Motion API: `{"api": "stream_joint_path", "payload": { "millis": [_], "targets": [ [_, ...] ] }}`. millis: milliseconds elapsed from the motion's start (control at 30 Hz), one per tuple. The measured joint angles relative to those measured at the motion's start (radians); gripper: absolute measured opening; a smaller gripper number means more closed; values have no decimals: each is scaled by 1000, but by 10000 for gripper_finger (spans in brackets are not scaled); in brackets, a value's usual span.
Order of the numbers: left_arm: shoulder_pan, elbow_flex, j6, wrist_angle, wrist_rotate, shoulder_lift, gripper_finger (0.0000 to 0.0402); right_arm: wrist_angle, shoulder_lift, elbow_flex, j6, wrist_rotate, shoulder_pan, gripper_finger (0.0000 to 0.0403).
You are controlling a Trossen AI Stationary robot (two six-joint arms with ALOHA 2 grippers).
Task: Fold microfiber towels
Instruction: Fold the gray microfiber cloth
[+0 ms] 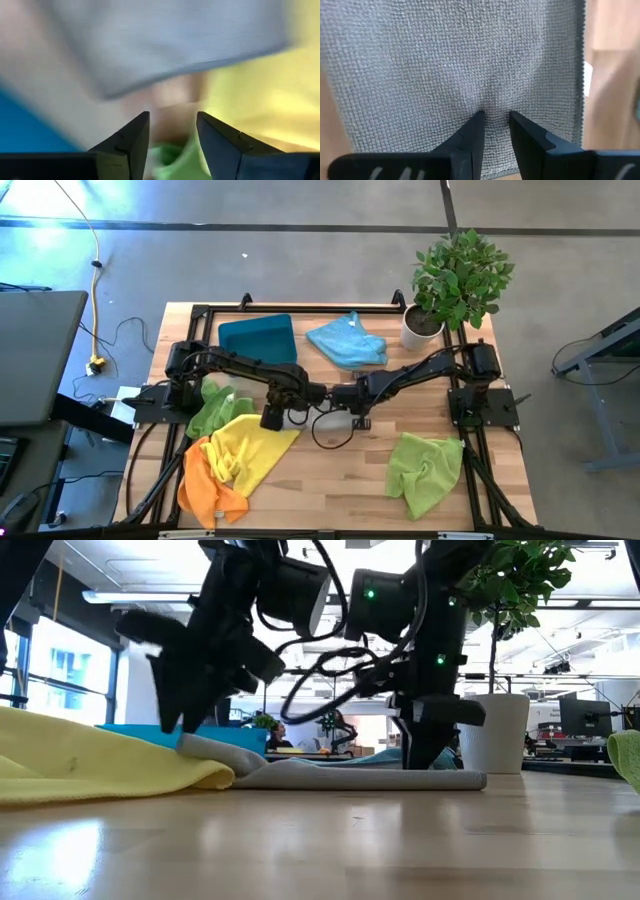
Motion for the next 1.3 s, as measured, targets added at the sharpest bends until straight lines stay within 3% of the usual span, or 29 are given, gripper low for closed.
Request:
{"api": "stream_joint_path", "payload": {
  "millis": [400,533,733,900,1067,1167,1300],
  "targets": [
    [-24,-92,-46,103,143,1,132,-162,1,-2,-43,73,-40,87],
    [-46,-140,-59,102,147,1,127,-165,1,-2,-45,73,-40,87],
    [-90,-122,-66,74,256,-32,121,-151,1,-2,-60,72,-40,87],
    [-106,-55,-36,178,228,-84,119,-134,1,-4,-64,72,-41,87],
    [-92,-47,-40,452,24,-95,119,-121,1,-4,-63,72,-40,87],
    [-65,-67,-48,574,-29,-90,119,-122,1,-4,-63,70,-40,87],
    [-23,-108,-74,608,-82,-88,119,-124,0,-3,-45,65,-40,87]
  ]
}}
